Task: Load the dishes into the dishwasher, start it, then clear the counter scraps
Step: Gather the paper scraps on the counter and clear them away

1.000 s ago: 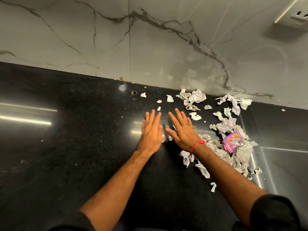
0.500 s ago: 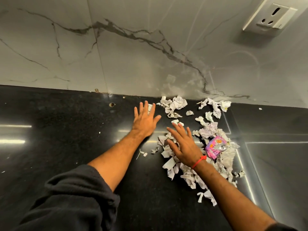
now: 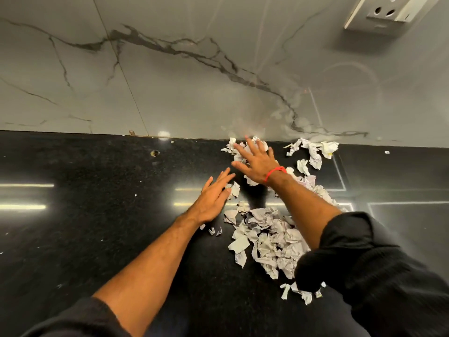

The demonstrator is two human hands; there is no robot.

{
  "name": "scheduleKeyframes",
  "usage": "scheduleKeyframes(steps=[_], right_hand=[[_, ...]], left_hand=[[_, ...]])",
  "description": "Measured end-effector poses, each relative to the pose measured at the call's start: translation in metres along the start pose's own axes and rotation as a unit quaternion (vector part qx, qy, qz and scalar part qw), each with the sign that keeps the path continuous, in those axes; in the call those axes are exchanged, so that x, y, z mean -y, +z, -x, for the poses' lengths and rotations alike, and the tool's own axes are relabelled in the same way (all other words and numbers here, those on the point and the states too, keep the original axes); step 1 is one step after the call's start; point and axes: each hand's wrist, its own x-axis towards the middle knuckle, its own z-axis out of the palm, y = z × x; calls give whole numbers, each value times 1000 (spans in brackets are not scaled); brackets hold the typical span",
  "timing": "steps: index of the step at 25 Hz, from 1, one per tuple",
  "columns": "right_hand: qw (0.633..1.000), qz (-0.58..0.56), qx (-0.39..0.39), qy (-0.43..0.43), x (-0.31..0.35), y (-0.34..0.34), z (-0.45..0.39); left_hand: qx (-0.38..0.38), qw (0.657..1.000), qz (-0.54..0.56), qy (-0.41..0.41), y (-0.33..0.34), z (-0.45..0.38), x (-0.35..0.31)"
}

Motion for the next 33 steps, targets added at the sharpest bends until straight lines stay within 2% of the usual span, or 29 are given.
scheduleKeyframes(steps=[2,5,7,10,13,15,17,20,22,24,26,29,31,33], right_hand=[[1000,12,20,-12,9,15,7],[999,-10,-8,-30,15,35,47],[999,-6,-3,-49,15,38,76],[995,-39,13,-96,2,30,109],[980,-128,-62,-140,-39,14,134],[972,-169,-134,-98,-84,4,139],[968,-186,-167,-11,-137,-6,131],[970,-171,-157,76,-199,-17,95],[970,-176,-142,94,-220,-21,66],[973,-165,-122,109,-222,-17,45],[986,-100,-101,83,-203,-7,41],[994,-58,-92,-30,-158,12,61],[987,-94,-119,-52,-141,18,76],[977,-138,-155,-44,-141,12,77]], left_hand=[[-41,999,12,-28,1,-2,-3],[-121,988,62,-80,7,-7,-8],[-152,984,-1,-97,15,-20,-15],[-124,976,-133,-122,21,-60,-23],[-119,951,-223,-176,19,-104,-27],[-132,936,-252,-207,24,-117,-24],[-141,928,-273,-211,35,-121,-25],[-133,933,-294,-161,50,-121,-36],[-106,950,-279,-97,66,-115,-51],[-82,964,-248,-45,74,-105,-61],[-121,960,-252,-36,68,-93,-55],[-205,930,-270,-145,37,-87,-32],[-196,917,-269,-220,16,-92,-20],[-155,917,-277,-240,7,-101,-16]])
